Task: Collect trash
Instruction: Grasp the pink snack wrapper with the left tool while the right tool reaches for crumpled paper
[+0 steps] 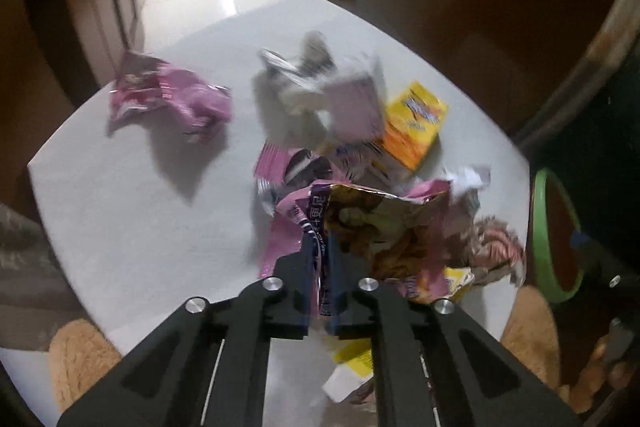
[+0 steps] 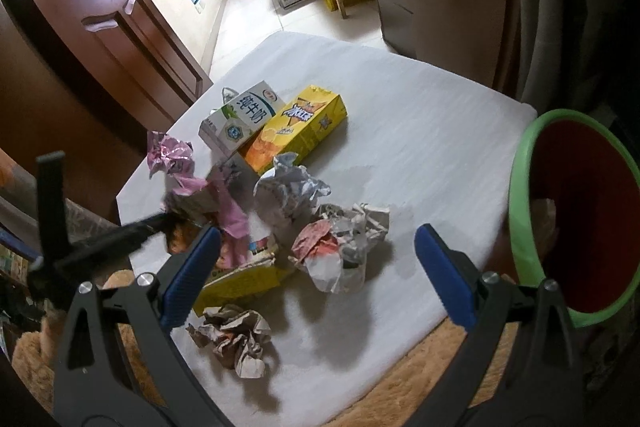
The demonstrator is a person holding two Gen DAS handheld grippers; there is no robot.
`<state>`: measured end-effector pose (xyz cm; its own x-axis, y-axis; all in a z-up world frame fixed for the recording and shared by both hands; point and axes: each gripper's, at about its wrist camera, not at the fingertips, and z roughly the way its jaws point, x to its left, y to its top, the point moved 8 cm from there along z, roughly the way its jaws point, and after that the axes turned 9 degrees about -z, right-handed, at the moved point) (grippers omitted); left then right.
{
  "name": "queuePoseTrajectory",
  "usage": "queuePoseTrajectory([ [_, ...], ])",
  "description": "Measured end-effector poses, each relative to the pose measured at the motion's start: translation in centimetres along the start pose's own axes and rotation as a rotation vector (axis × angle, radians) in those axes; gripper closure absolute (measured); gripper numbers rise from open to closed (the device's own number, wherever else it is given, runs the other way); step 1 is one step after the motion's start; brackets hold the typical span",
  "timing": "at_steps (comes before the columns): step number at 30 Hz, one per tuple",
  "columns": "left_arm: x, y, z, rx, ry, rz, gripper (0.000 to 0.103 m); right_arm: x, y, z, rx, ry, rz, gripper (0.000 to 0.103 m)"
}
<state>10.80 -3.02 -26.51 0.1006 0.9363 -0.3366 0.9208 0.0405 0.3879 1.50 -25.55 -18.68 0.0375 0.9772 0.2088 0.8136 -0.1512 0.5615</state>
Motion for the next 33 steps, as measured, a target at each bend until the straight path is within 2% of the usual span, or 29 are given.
queuePoseTrajectory([
  [4,1.9,1.1,-1.5,-0.05,0.026,-0.046,0.102,0.1,-0.4,0.6,0.032,-0.008,-0.007,0.007],
  [8,3.1,1.5,-1.5,-0.056,0.05,-0.067,0.101,-0.8,-1.4,2.0,0.091,-0.011,0.031,0.007],
  [12,3.8,1.2,-1.2,-0.048,0.042,-0.091,0.093,-1.3,-2.2,4.1,0.141,-0.004,0.054,0.007],
  [17,3.8,1.3,-1.5,-0.054,0.038,-0.096,0.09,-0.6,-2.4,5.9,0.158,0.019,0.043,0.008],
  [18,3.8,1.3,-1.5,-0.053,0.039,-0.098,0.086,-0.4,-2.4,6.1,0.162,0.019,0.032,0.01],
  [19,3.8,1.3,-1.5,-0.051,0.039,-0.1,0.083,-0.2,-2.5,6.3,0.166,0.021,0.019,0.018],
  [20,3.8,1.2,-1.5,-0.05,0.037,-0.104,0.079,0.0,-2.6,6.6,0.173,0.023,0.006,0.032],
  [21,3.8,1.2,-1.6,-0.048,0.034,-0.108,0.076,0.2,-2.7,6.8,0.179,0.033,0.002,0.039],
  [22,3.7,1.1,-1.6,-0.047,0.032,-0.109,0.073,0.3,-2.7,6.8,0.179,0.044,0.004,0.052],
  [23,3.7,1.1,-1.6,-0.049,0.031,-0.11,0.068,0.5,-2.8,6.9,0.177,0.057,0.005,0.057],
  [26,3.5,1.2,-1.7,-0.067,0.039,-0.104,0.052,0.8,-2.4,5.8,0.14,0.07,-0.011,0.062],
  [28,3.4,1.2,-1.6,-0.071,0.041,-0.094,0.044,0.8,-2.1,5.1,0.118,0.07,-0.02,0.062],
  [30,3.3,1.1,-1.4,-0.068,0.046,-0.08,0.031,0.8,-1.8,4.2,0.093,0.073,-0.015,0.062],
  [33,3.4,0.9,-0.8,-0.057,0.076,-0.066,0.027,0.4,-1.5,3.6,0.072,0.078,0.003,0.062],
])
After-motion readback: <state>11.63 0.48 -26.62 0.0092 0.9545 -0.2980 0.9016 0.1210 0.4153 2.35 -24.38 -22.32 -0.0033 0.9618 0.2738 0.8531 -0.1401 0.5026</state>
